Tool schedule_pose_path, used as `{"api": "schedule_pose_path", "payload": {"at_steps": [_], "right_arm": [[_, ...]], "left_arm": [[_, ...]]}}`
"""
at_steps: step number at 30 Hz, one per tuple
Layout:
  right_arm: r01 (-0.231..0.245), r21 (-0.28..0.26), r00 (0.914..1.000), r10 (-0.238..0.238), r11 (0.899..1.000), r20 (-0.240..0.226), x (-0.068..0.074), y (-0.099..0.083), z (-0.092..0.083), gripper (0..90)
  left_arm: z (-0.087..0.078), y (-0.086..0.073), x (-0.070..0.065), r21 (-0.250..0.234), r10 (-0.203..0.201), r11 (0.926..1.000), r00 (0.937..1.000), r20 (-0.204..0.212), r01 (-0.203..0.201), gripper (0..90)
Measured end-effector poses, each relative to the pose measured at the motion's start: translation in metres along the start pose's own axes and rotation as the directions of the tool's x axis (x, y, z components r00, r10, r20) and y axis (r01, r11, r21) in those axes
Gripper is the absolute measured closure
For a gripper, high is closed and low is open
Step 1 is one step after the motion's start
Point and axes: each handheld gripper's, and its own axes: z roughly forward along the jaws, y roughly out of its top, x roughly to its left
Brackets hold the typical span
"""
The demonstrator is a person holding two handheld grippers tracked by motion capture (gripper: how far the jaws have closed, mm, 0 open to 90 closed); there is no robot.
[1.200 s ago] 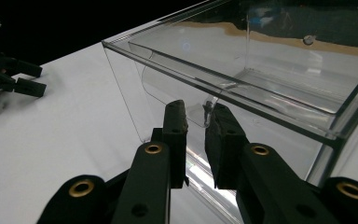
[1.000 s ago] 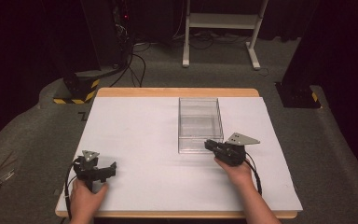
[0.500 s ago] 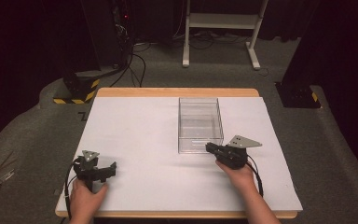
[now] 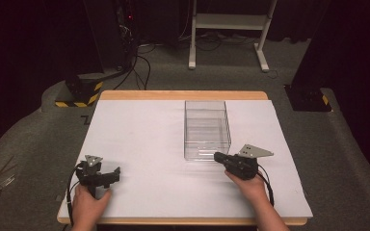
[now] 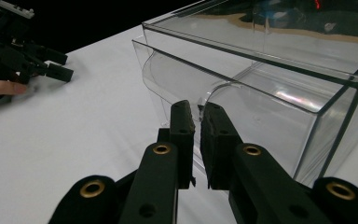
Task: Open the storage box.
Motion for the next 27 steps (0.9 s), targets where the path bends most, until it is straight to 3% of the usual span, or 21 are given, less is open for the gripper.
{"api": "schedule_pose_path", "payload": {"at_steps": [8,27], "right_arm": [[-0.01,0.004,0.9994,0.01,1.0,-0.034,-0.004,-0.0008,0.0048,76.0],[0.01,0.01,0.9953,-0.009,1.0,-0.096,-0.0002,-0.0025,-0.0005,81.2]], "left_arm": [[0.0,0.0,0.0,0.0,0.0,1.0,1.0,0.0,0.0,0.4],[0.0,0.0,0.0,0.0,0.0,1.0,1.0,0.0,0.0,0.4]]}}
